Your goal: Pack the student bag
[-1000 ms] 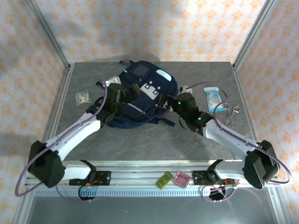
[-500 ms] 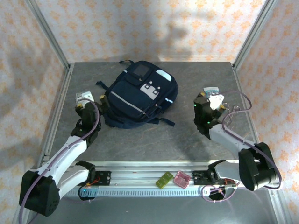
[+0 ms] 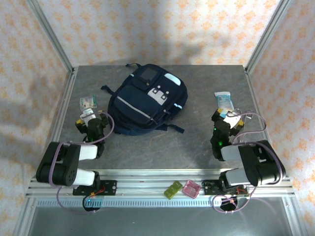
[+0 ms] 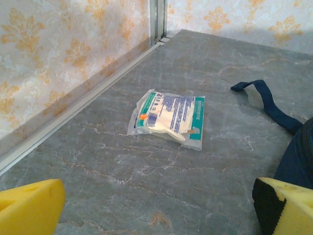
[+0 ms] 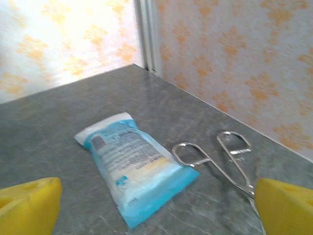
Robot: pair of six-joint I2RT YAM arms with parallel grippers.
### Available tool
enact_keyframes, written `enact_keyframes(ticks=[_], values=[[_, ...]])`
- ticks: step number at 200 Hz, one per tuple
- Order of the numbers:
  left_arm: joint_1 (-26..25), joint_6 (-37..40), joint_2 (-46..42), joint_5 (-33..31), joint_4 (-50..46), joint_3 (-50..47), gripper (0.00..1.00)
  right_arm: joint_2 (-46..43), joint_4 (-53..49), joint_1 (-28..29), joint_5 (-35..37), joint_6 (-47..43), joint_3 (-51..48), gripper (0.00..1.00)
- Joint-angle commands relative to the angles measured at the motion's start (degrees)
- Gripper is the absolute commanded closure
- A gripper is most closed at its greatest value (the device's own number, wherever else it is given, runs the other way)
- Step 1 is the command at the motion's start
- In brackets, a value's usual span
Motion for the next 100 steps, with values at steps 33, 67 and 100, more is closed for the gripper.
enact_keyframes(ticks=[33, 67, 100], values=[[0.64, 5.47, 6.33, 11.21, 25.93, -3.28, 0.01, 9.53, 20.73, -6.62, -18.4, -2.95, -1.8, 0.0], [0.63, 3.92, 5.89, 7.7, 18.33, 0.29, 0.01, 6.9, 8.14, -7.13, -17.27, -1.0, 2.23, 0.0], [0.5, 4.43, 6.49, 7.43, 20.03, -0.07, 0.0, 7.41, 9.83, -7.35, -17.98, -1.05, 1.92, 0.0]])
